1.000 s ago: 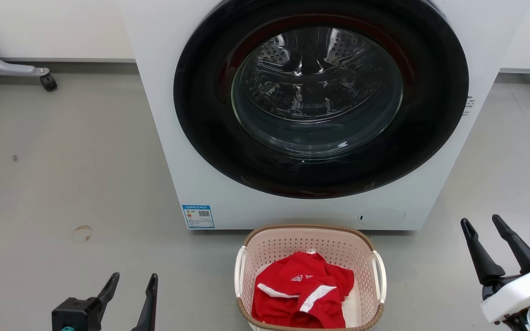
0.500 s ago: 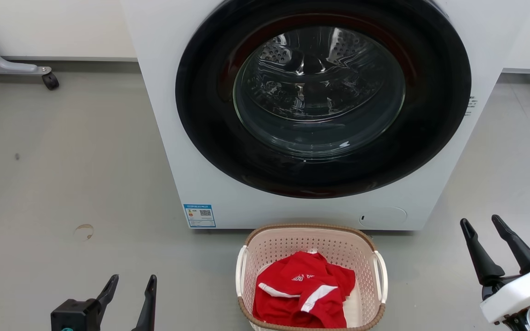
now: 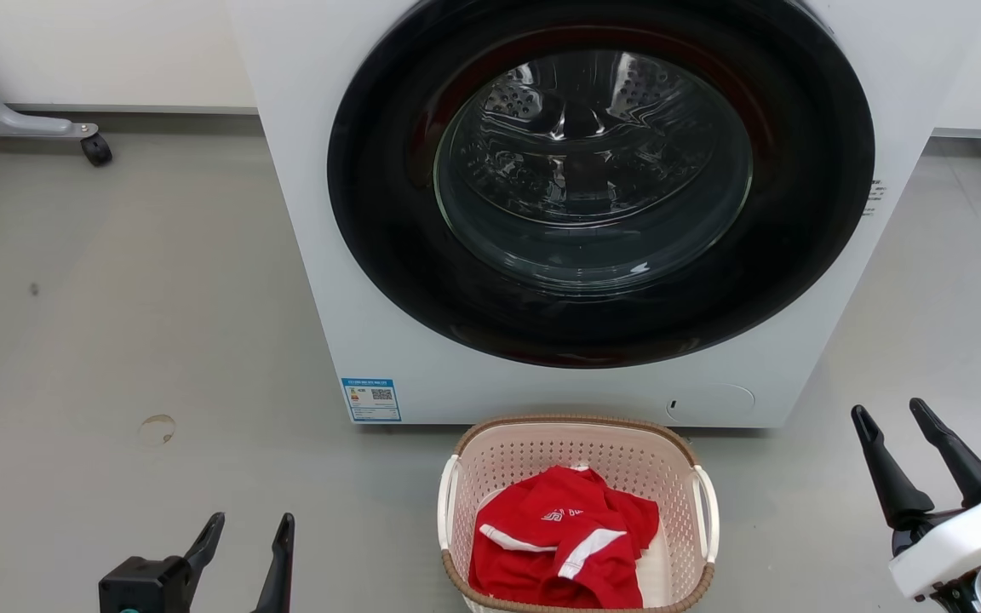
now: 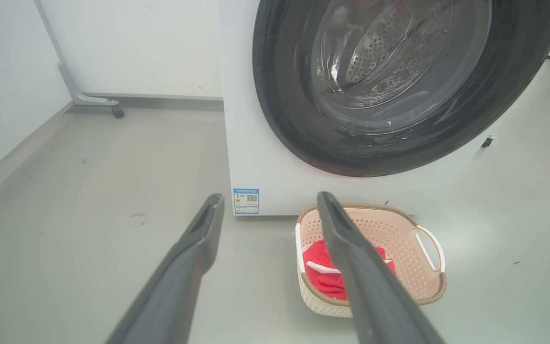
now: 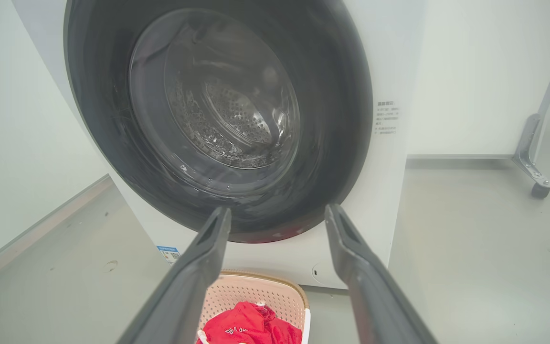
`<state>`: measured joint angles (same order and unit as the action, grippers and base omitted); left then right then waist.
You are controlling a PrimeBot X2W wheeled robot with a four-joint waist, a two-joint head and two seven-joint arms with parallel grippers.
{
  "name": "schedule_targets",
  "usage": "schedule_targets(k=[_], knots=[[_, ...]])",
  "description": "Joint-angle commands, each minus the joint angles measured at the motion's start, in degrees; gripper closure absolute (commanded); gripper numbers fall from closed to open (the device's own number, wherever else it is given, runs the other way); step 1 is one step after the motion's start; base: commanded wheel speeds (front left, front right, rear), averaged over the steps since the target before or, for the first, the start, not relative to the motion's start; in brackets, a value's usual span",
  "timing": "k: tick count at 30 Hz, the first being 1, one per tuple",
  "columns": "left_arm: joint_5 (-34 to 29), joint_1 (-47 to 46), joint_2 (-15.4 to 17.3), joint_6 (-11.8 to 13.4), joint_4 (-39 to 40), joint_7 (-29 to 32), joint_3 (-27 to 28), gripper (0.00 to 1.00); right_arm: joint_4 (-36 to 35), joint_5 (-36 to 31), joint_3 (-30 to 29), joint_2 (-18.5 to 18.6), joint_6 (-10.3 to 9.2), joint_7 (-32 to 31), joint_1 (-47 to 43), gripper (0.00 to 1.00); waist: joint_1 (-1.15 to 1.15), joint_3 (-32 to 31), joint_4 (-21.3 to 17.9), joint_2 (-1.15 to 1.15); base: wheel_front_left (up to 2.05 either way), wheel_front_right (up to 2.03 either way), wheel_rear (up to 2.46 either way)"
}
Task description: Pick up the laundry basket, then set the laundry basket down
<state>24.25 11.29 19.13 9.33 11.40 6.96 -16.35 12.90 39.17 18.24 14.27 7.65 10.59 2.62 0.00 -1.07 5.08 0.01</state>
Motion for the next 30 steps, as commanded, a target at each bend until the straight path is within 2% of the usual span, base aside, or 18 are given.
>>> schedule_targets(k=[1,30], knots=[[-0.5,-4.2,0.7,0.3,1.4,-0.7,2.0,0.00,-1.3,-0.5,0.5,2.0,-0.16,0.0,0.8,0.00,0.00,0.0,0.0,-0.01,0.00,0.00,0.00],[-0.6,-4.4,1.6,0.9,1.6,-0.8,1.3,0.00,-1.5,-0.5,0.6,1.9,-0.16,0.0,0.8,0.00,0.00,0.0,-0.1,-0.01,0.00,0.00,0.00]])
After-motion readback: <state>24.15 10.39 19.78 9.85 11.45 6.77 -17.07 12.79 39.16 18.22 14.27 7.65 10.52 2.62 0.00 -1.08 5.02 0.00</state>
